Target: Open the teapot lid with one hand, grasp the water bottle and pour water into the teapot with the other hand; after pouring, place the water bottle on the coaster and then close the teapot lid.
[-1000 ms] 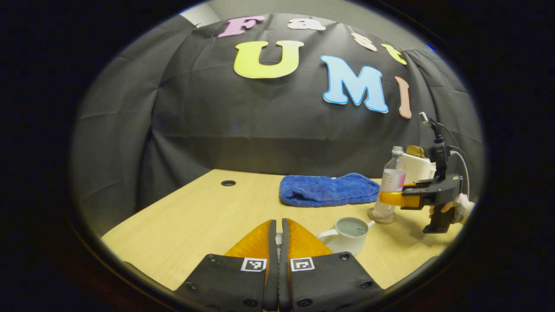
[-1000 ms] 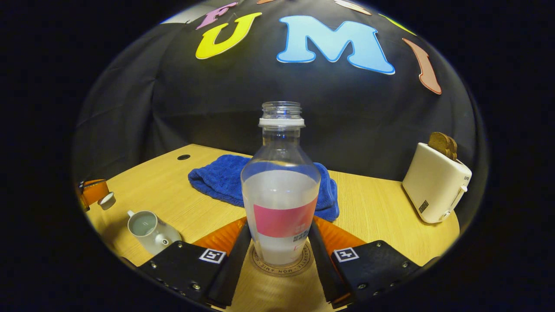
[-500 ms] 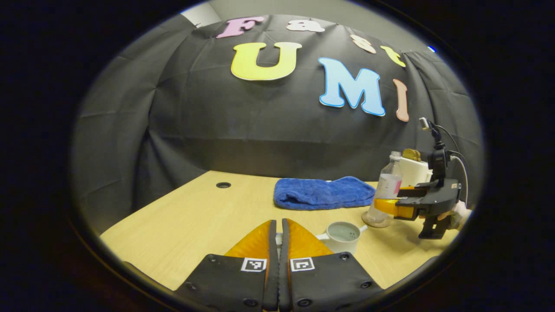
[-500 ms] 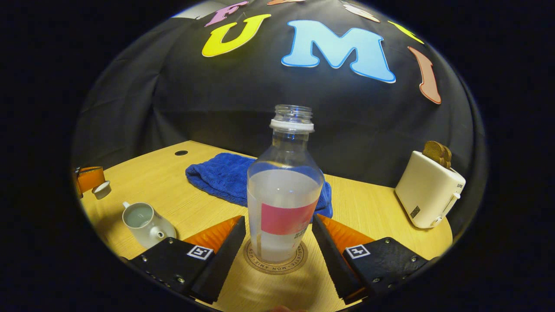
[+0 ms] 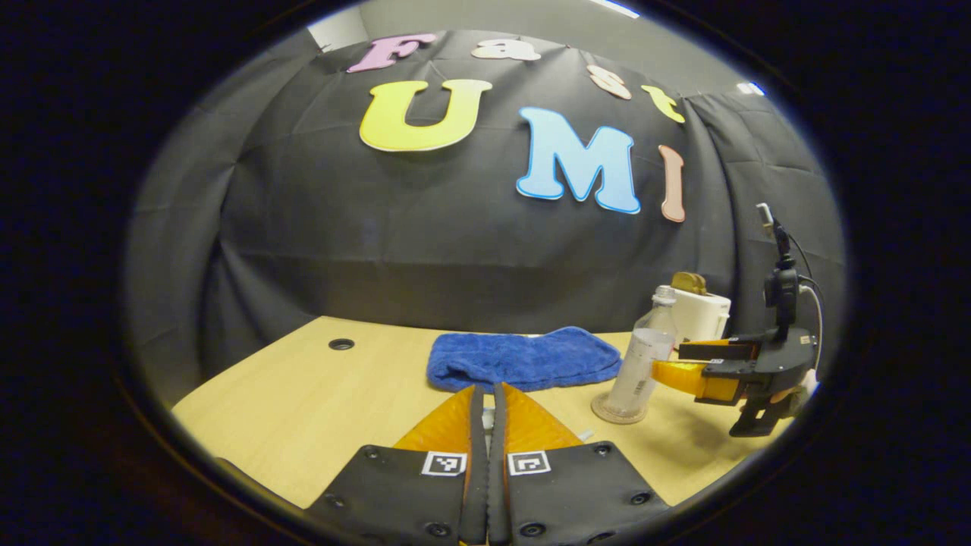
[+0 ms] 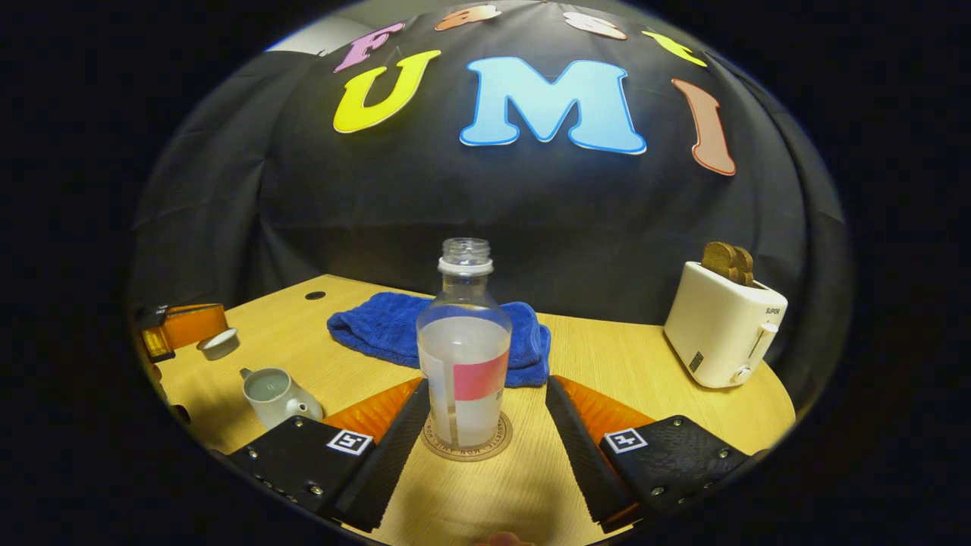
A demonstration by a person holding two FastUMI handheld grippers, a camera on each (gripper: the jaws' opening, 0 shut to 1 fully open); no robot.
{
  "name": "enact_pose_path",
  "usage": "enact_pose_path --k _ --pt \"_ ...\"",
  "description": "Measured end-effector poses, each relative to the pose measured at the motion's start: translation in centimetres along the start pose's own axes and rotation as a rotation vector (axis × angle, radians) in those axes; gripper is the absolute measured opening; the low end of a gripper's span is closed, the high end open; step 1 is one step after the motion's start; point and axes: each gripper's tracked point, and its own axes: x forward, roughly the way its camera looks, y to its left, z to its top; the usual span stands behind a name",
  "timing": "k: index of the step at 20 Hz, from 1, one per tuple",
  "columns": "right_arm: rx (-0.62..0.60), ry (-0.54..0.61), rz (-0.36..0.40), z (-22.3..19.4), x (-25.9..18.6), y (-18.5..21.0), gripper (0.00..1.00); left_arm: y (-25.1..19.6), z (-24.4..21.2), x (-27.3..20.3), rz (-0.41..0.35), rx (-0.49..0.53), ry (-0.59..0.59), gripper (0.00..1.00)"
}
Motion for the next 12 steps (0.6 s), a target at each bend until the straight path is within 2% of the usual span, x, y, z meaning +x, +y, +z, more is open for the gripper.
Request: enact_pose_path --k 5,12 --pt "0.022 -0.033 0.011 0.4 -2.1 -0.4 0.95 -3.0 -0.2 1.8 -0.042 0.055 -0.014 0.07" --pt "0.006 -0.075 0.021 0.8 -4.2 -0.8 0.95 -4.1 -2.6 3.3 -0.032 0.094 0.020 0.06"
